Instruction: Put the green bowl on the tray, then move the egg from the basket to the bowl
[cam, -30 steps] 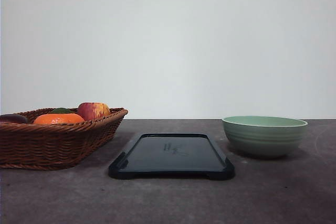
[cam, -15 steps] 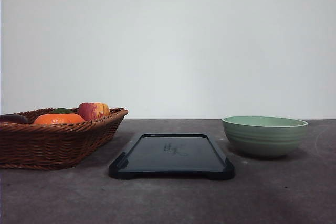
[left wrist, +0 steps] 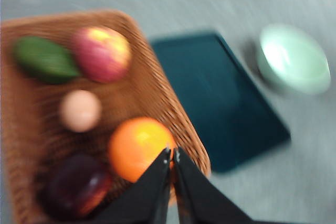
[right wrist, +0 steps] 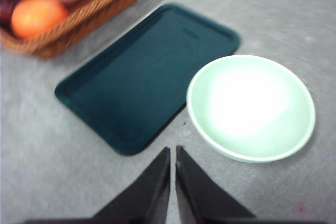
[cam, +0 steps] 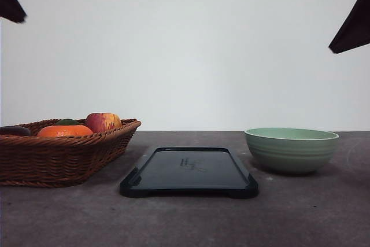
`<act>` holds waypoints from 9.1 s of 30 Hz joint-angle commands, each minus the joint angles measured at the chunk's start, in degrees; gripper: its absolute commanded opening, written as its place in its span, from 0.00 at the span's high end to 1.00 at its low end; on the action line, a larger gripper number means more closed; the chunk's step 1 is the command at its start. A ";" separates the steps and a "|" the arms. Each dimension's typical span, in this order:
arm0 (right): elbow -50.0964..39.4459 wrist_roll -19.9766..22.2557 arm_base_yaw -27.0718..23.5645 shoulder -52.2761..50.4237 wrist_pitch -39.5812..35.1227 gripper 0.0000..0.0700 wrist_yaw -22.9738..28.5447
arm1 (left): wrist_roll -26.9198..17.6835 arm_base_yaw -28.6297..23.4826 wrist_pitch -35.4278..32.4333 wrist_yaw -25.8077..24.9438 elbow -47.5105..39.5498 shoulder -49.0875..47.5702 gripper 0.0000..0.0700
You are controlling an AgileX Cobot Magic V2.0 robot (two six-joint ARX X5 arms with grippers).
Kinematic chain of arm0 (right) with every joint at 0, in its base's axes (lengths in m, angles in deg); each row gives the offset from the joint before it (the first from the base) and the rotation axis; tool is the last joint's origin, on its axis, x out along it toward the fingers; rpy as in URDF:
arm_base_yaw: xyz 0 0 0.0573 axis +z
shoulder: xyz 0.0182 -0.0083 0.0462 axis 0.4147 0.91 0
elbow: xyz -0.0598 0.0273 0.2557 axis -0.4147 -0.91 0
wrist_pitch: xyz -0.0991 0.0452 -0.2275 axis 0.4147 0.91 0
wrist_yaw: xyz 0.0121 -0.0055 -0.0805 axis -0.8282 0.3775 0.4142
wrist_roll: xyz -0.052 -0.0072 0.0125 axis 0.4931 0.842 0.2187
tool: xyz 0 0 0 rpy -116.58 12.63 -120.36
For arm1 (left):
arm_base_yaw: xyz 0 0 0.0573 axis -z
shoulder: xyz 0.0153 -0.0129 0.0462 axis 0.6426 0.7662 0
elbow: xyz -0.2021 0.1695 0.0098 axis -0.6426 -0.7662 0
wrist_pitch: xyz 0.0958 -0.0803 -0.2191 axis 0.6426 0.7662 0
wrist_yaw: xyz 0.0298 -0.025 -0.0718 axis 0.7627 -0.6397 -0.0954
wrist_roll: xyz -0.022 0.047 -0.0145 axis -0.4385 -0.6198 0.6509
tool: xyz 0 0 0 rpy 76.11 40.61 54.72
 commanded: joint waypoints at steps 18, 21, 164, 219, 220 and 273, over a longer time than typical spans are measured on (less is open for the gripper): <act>1.52 -1.68 0.81 0.25 -0.27 0.50 7.89 | -7.12 4.08 -3.29 -0.06 0.94 1.56 0.41; 3.30 -8.00 0.79 0.97 0.07 0.50 10.54 | -3.29 4.06 -4.47 0.23 0.94 1.56 0.41; 21.24 -12.61 5.14 34.53 -3.37 0.59 13.01 | 4.74 4.06 -7.40 3.35 0.94 1.63 0.41; 14.05 -10.50 -0.66 20.42 3.55 0.59 13.28 | 1.52 1.67 8.03 23.76 32.06 54.06 0.40; 14.05 -10.49 -0.66 20.42 3.54 0.59 13.29 | 1.47 1.67 8.05 23.58 32.06 54.38 0.40; 14.05 -11.97 -0.66 20.42 3.58 0.59 13.67 | 1.64 1.74 7.64 20.98 32.13 58.26 0.73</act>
